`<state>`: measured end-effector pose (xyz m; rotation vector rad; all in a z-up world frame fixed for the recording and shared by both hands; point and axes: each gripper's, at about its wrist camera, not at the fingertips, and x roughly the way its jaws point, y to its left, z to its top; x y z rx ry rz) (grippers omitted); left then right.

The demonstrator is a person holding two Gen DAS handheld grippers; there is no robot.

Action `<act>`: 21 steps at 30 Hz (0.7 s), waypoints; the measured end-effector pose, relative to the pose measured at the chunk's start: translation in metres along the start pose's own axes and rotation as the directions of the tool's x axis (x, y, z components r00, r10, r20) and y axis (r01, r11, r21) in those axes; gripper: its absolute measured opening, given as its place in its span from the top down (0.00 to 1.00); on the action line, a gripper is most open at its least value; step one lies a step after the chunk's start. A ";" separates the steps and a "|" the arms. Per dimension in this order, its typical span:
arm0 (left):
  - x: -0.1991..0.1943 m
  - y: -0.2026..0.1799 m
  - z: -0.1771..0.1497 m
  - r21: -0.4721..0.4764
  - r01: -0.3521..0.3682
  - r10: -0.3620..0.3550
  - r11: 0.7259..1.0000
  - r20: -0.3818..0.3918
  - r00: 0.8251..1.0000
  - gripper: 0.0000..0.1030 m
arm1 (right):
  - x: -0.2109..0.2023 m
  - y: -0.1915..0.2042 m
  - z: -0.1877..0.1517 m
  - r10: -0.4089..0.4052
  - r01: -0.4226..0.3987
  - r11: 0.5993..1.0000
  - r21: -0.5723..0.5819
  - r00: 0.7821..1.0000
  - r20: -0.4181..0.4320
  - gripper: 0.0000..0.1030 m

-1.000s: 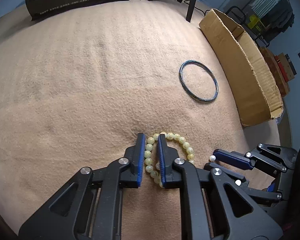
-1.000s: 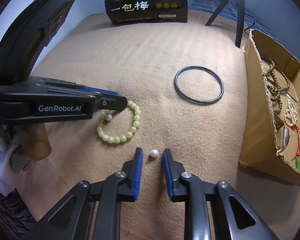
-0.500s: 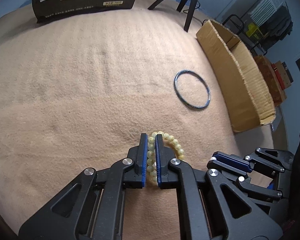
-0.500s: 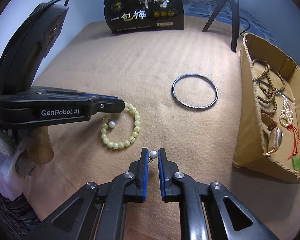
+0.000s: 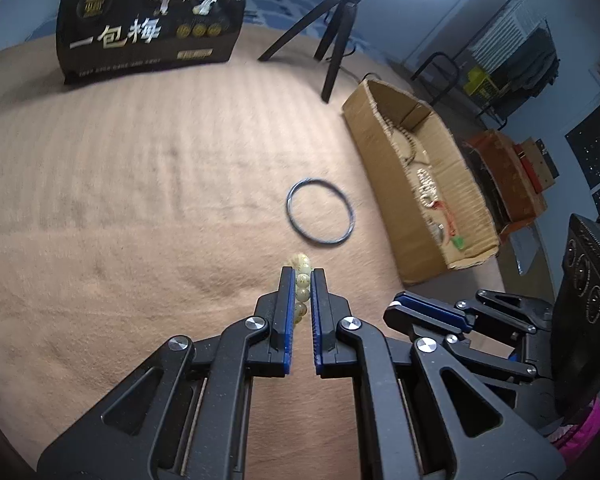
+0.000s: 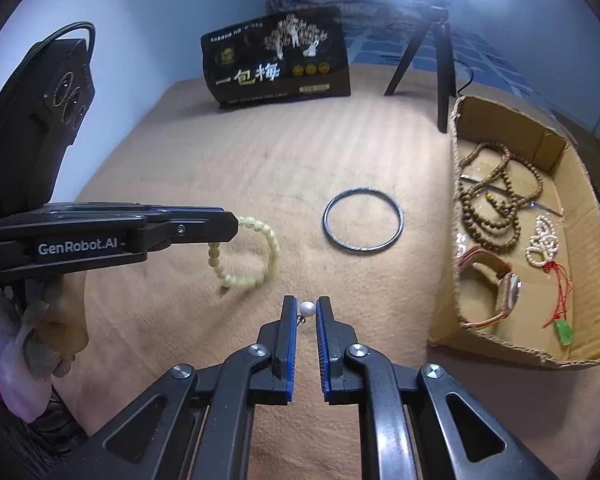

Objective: Organize jewelry
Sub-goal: 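Carry bracelet and pearl over the box and open both tools to drop them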

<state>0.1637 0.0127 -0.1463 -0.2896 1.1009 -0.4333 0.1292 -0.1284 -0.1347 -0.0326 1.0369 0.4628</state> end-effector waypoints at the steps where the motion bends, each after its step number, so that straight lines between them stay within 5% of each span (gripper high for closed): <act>1: -0.003 -0.002 0.001 0.001 0.003 -0.003 1.000 0.007 1.000 0.95 | -0.003 -0.001 0.001 -0.002 0.002 1.000 0.003 1.000 0.007 0.93; 21: -0.023 -0.062 0.024 0.049 0.098 -0.103 0.994 0.101 0.990 0.95 | -0.053 -0.061 0.023 -0.071 0.057 0.993 0.103 0.989 0.131 0.93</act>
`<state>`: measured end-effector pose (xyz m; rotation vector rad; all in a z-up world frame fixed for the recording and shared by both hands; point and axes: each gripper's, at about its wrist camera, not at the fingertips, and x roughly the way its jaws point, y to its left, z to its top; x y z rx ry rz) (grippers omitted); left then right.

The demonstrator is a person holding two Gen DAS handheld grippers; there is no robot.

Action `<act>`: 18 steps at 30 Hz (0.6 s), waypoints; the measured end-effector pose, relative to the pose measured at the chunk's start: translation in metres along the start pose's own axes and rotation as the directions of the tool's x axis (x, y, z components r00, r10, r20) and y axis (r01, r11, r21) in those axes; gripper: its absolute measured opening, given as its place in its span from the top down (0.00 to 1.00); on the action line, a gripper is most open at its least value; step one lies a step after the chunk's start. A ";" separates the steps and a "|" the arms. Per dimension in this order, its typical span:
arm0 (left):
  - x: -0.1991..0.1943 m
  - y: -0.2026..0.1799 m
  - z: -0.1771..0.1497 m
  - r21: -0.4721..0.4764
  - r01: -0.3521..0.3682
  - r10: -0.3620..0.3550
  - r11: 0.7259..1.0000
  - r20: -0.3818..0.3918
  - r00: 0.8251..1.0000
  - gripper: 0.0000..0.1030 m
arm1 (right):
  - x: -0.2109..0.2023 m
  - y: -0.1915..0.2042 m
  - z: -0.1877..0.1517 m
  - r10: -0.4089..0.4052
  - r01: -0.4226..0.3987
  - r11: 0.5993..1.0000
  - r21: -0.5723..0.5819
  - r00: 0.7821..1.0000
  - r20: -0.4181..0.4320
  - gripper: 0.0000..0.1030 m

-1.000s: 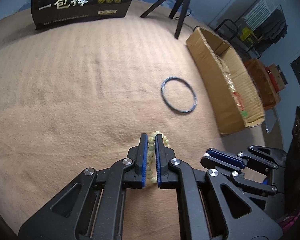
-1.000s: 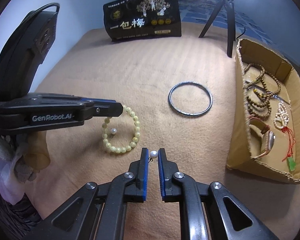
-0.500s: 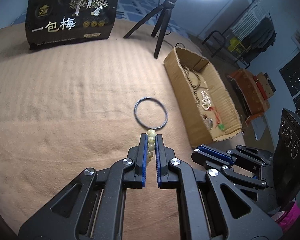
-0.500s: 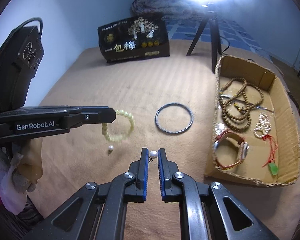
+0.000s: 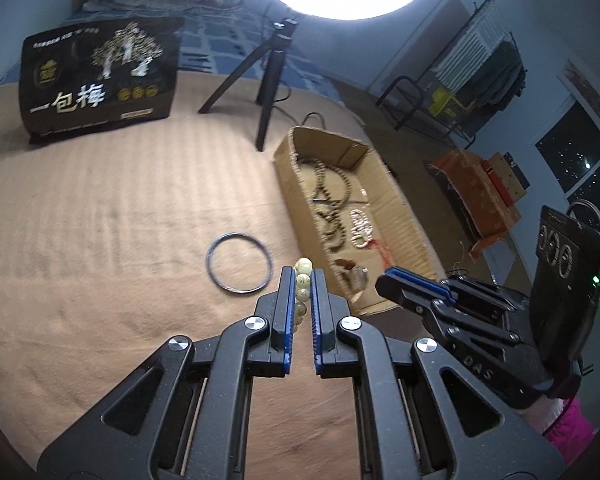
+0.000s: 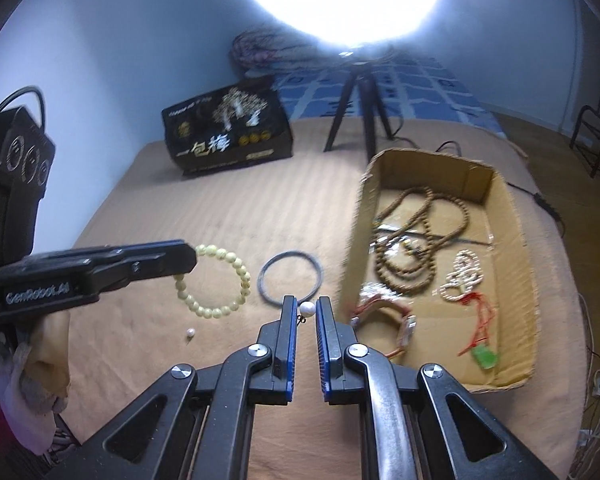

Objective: Organize jewelry
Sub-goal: 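Carry bracelet and pearl over the box and open both tools to drop them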

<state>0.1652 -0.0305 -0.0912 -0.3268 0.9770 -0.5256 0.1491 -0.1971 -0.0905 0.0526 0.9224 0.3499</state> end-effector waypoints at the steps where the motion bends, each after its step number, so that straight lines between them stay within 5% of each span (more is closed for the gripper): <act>1: 0.001 -0.003 0.001 0.003 0.005 -0.005 1.000 0.003 1.000 0.95 | -0.002 -0.005 0.002 -0.008 0.008 1.000 0.007 1.000 0.005 0.93; 18: 0.034 -0.058 0.021 0.047 0.061 -0.062 0.997 0.015 0.998 0.95 | -0.012 -0.084 0.019 -0.088 0.084 0.986 0.142 0.996 0.023 0.93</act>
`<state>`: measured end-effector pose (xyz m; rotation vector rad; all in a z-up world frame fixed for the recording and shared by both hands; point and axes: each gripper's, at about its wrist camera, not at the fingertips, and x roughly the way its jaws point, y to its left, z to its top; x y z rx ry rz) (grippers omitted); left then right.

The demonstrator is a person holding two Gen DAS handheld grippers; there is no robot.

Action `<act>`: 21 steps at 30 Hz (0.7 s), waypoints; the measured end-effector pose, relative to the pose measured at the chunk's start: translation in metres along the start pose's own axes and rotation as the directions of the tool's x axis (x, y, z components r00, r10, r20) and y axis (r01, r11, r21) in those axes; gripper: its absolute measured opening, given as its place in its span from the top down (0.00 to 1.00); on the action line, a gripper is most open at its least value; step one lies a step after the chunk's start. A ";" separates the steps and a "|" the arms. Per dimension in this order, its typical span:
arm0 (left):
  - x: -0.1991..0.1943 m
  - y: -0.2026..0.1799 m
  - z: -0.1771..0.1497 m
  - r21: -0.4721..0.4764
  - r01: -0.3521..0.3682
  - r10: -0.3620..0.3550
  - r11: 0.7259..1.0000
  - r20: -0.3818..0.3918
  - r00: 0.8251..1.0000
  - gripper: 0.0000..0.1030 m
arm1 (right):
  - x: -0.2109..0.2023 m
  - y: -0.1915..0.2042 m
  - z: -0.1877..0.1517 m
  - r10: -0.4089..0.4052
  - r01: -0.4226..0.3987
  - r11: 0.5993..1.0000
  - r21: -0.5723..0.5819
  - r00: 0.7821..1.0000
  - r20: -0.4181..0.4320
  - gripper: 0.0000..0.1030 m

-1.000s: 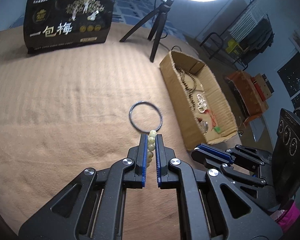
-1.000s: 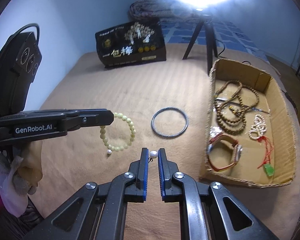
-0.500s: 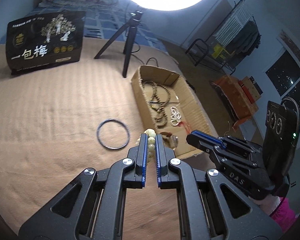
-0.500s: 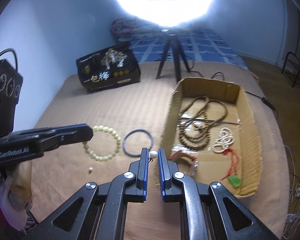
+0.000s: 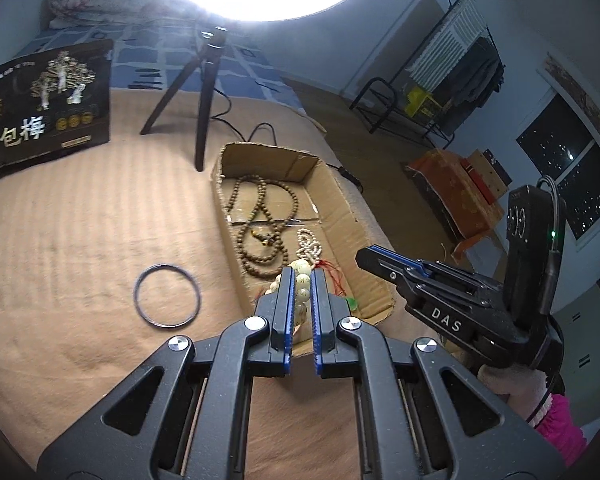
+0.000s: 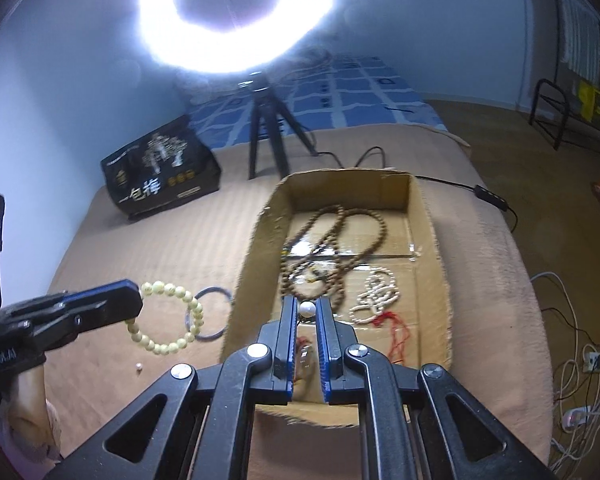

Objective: Organize jewelry
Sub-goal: 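Carry bracelet and pearl over the box and open both tools to drop them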

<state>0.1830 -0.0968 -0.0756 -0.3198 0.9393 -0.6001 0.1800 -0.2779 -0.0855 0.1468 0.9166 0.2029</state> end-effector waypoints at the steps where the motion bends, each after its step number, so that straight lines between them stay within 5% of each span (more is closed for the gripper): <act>1: 0.003 -0.002 0.001 0.002 0.001 -0.001 1.000 -0.002 1.000 0.95 | 0.001 -0.003 0.001 -0.006 0.006 1.000 0.003 1.000 0.001 0.93; 21: 0.053 -0.028 0.001 0.012 0.023 -0.023 1.000 -0.052 0.998 0.95 | 0.020 -0.030 0.004 -0.040 0.041 0.999 0.033 0.998 -0.042 0.92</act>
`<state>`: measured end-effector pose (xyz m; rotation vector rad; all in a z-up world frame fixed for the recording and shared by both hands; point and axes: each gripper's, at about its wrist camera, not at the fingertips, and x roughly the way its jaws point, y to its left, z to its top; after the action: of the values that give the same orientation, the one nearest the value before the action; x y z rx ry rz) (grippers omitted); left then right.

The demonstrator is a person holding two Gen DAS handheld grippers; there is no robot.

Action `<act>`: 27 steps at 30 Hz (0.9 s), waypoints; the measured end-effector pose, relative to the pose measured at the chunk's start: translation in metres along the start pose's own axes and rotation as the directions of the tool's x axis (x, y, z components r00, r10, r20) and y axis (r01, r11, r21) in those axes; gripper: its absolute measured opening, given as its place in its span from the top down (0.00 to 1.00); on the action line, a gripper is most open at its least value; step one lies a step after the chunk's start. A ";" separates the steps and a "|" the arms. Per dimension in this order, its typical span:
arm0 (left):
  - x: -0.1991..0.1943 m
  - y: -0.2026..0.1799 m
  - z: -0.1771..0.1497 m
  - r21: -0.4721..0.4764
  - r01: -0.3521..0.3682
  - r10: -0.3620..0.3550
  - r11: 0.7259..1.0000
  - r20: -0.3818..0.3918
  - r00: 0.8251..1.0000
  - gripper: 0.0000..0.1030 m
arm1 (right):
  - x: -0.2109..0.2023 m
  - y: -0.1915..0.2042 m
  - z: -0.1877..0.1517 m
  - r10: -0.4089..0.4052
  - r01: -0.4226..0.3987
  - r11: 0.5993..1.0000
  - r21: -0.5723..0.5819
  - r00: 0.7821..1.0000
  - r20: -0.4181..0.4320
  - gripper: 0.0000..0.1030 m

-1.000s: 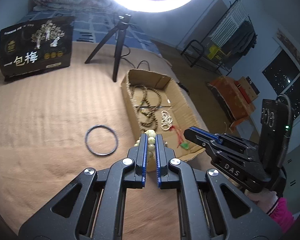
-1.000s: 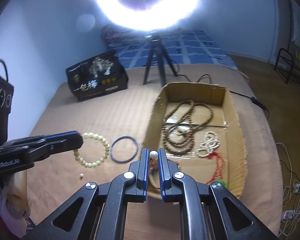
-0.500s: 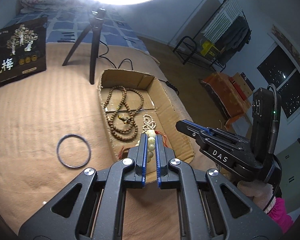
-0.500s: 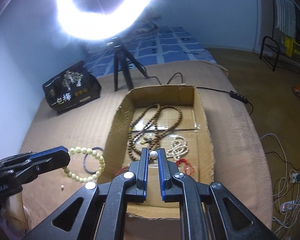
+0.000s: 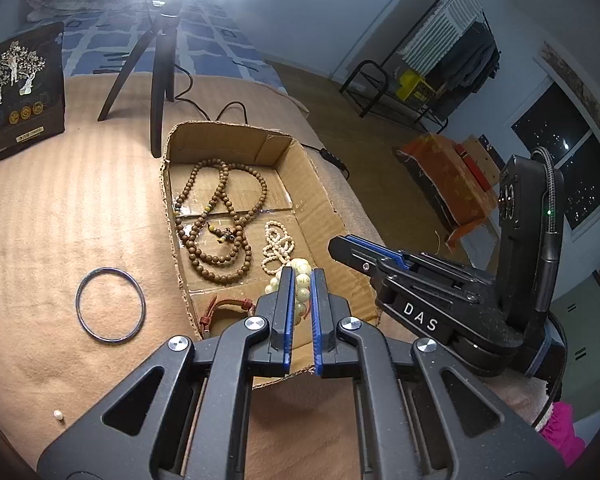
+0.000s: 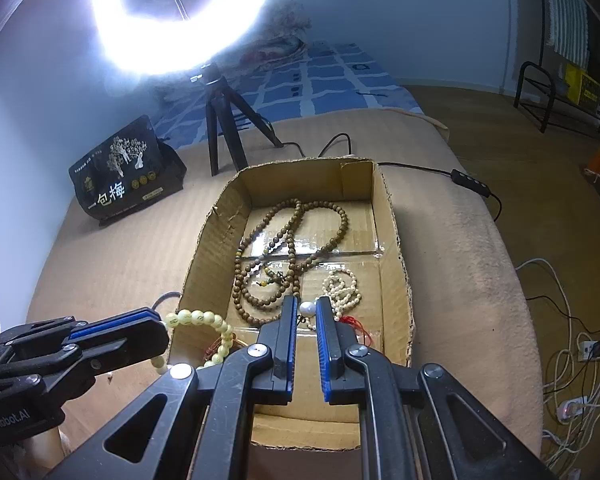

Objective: Organize jewelry
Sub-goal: 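Carry bracelet and pearl over the box and open both tools to drop them, then withdraw both open tools toward the dark bangle and remaining white pearl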

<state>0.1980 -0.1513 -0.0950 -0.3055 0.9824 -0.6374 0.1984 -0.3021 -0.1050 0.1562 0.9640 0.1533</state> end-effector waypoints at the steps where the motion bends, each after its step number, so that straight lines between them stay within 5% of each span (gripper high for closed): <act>1: 0.000 -0.001 0.000 0.001 -0.001 0.001 1.000 0.000 1.000 0.95 | 0.000 0.000 0.000 -0.001 0.001 1.000 0.001 1.000 0.000 0.92; 3: 0.000 -0.002 -0.001 0.004 -0.008 0.008 1.000 0.003 1.000 0.95 | 0.000 0.000 0.000 -0.007 0.007 1.000 -0.002 1.000 0.002 0.86; 5: 0.000 -0.003 0.000 0.013 -0.017 0.017 1.000 0.005 1.000 0.95 | -0.002 -0.001 0.000 -0.020 0.020 1.000 -0.002 1.000 0.015 0.70; 11: -0.002 -0.002 -0.001 0.028 -0.064 0.063 0.998 0.013 0.998 0.92 | -0.006 -0.002 0.002 -0.036 0.035 0.999 0.005 0.999 0.031 0.57; 13: -0.002 -0.002 -0.001 0.036 -0.081 0.080 0.996 0.018 0.997 0.76 | -0.007 -0.002 0.002 -0.048 0.048 0.999 0.001 0.998 0.039 0.44; 19: -0.007 -0.003 -0.003 0.056 -0.124 0.122 0.991 0.039 0.992 0.58 | -0.014 -0.002 0.005 -0.076 0.076 0.997 0.004 0.995 0.069 0.21; 24: -0.014 -0.003 -0.005 0.070 -0.161 0.157 0.985 0.056 0.986 0.41 | -0.019 -0.003 0.006 -0.086 0.086 0.996 0.009 0.993 0.084 0.14; 27: -0.020 -0.006 -0.007 0.091 -0.183 0.178 0.979 0.067 0.982 0.40 | -0.021 -0.002 0.006 -0.089 0.089 0.996 0.005 0.992 0.089 0.13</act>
<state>0.1822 -0.1431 -0.0825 -0.1462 0.9084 -0.5058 0.1917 -0.3083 -0.0853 0.1201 0.8809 0.0630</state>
